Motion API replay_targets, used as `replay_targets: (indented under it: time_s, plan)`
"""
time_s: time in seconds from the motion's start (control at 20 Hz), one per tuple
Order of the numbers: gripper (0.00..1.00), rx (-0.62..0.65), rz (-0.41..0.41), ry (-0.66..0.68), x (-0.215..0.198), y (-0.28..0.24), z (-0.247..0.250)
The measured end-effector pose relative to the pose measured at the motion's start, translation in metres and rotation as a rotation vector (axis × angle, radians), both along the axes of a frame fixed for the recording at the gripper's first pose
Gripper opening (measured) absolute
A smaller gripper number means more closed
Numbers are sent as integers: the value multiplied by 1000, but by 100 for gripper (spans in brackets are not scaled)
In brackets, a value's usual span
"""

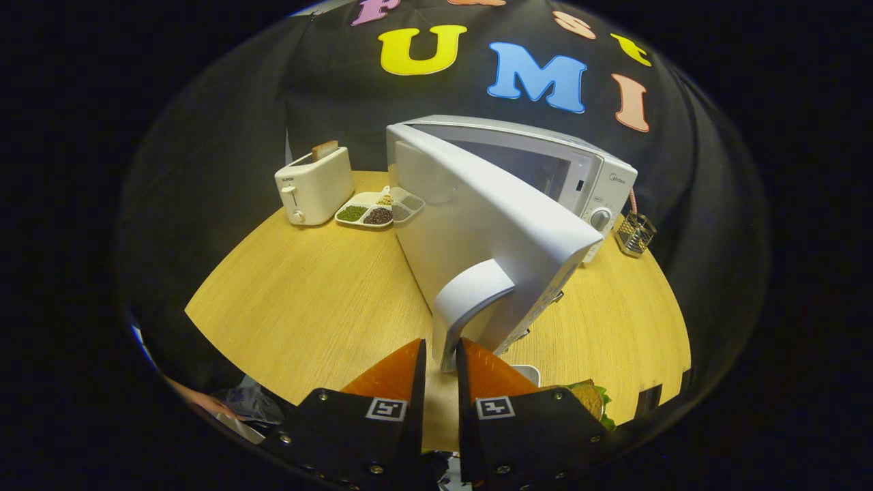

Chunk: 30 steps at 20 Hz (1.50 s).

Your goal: Open the microwave, put the food inside, and close the microwave door.

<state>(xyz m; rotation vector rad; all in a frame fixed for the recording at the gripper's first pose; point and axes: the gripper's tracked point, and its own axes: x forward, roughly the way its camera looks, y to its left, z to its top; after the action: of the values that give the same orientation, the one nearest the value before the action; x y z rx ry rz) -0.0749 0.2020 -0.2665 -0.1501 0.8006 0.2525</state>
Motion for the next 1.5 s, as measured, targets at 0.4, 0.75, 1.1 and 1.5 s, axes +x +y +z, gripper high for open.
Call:
replay_targets:
  time_s: [0.4, 0.75, 1.1, 1.5]
  plan:
    - [23, 7, 23, 28, -23, 43, 1]
    - [23, 18, 138, 65, -40, 89, 1]
    - [23, 39, 354, 83, -62, 140, -2]
    - [23, 311, 562, -11, -82, 193, 65]
